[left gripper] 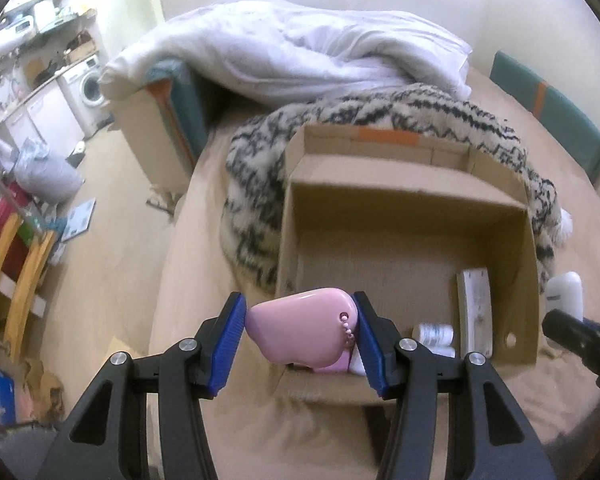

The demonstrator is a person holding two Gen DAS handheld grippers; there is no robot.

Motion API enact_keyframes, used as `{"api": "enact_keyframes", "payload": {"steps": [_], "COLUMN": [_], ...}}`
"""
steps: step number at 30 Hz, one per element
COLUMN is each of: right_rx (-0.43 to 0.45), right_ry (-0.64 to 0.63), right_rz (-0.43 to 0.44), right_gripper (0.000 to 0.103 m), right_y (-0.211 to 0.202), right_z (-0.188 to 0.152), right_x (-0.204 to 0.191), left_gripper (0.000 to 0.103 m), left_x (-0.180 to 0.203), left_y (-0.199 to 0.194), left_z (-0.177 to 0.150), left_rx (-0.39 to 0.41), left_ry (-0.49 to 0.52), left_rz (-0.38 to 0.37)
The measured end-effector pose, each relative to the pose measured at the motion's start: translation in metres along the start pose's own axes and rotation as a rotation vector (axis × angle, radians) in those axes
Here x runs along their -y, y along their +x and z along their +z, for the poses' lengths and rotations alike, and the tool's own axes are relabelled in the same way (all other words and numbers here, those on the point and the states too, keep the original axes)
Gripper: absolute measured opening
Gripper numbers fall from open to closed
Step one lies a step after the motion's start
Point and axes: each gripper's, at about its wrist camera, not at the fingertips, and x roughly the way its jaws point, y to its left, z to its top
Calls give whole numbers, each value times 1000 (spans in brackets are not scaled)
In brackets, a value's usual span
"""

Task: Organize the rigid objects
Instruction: 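Carry the heart case and earbud case into the box and open both tools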

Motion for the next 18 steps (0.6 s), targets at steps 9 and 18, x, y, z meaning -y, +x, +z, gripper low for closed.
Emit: {"api": "enact_keyframes", "payload": {"steps": [9,18], "right_rx": [-61,-159], "right_ry": [16,45], "right_rz": [-33,-89], "right_gripper": [39,39], "right_y": [54,94], "right_z": [8,-6], "right_x": [14,29], "left_gripper": [50,50], "left_x": [32,43], "left_y": [51,93], "left_z": [13,-11], "left_rx": [-26,-86], "left_ry": [105,159], "left_rz": [11,-15]}}
